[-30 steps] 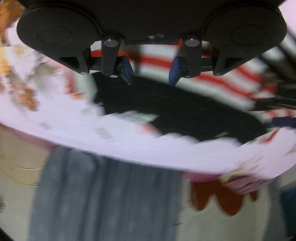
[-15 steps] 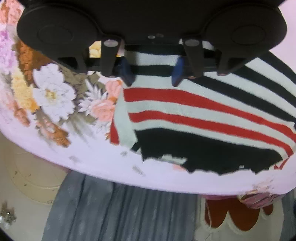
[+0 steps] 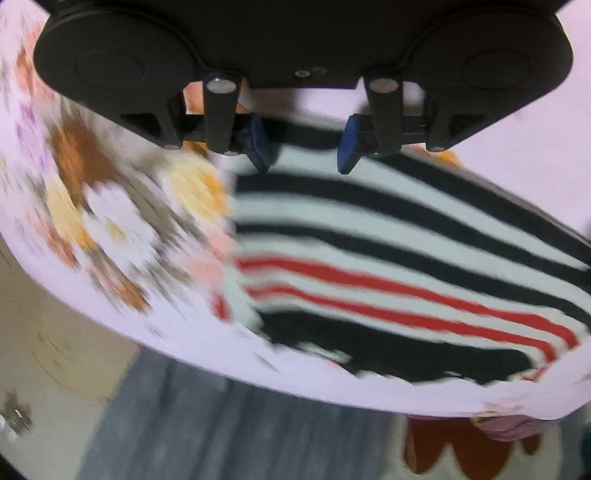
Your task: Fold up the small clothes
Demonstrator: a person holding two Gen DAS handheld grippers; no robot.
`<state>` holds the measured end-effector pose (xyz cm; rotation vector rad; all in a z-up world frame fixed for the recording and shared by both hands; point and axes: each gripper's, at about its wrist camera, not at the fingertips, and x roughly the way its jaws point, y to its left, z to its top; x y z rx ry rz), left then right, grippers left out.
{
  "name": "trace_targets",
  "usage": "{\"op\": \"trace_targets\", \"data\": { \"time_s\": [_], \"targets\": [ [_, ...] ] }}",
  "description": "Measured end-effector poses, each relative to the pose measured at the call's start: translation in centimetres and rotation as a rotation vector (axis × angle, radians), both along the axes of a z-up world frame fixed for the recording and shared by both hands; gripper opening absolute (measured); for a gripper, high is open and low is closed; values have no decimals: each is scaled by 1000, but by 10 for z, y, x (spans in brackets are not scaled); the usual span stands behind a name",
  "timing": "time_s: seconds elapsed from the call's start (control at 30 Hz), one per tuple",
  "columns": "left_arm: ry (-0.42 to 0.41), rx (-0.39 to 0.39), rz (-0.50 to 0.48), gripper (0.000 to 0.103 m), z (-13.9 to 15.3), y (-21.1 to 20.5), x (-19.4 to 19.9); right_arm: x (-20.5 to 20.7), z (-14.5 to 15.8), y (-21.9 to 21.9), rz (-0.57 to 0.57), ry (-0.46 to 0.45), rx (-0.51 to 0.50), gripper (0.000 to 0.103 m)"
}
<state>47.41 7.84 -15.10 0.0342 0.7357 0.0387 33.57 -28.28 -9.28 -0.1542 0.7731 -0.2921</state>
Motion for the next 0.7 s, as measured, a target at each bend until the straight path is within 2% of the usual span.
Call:
{"op": "trace_targets", "data": {
  "time_s": [0.03, 0.1, 0.17, 0.23, 0.3, 0.4, 0.7],
  "targets": [
    [-3, -2, -24, 77, -1, 3, -2, -5, -1, -7, 9, -1, 37, 36],
    [2, 62, -35, 77, 2, -6, -2, -1, 1, -4, 18, 14, 22, 34],
    [-18, 36, -8, 77, 10, -7, -3, 0, 10, 1, 3, -17, 17, 23],
    [16, 47, 2, 78, 5, -7, -3, -7, 19, 5, -13, -82, 25, 23],
    [17, 61, -10, 78, 4, -9, -9, 1, 4, -3, -27, 6, 51, 23],
    [15, 51, 6, 77, 11, -8, -12, 0, 4, -3, -10, 12, 52, 23],
    [33, 59, 21, 78, 4, -11, -8, 1, 0, -5, -7, 14, 58, 23]
  ]
}}
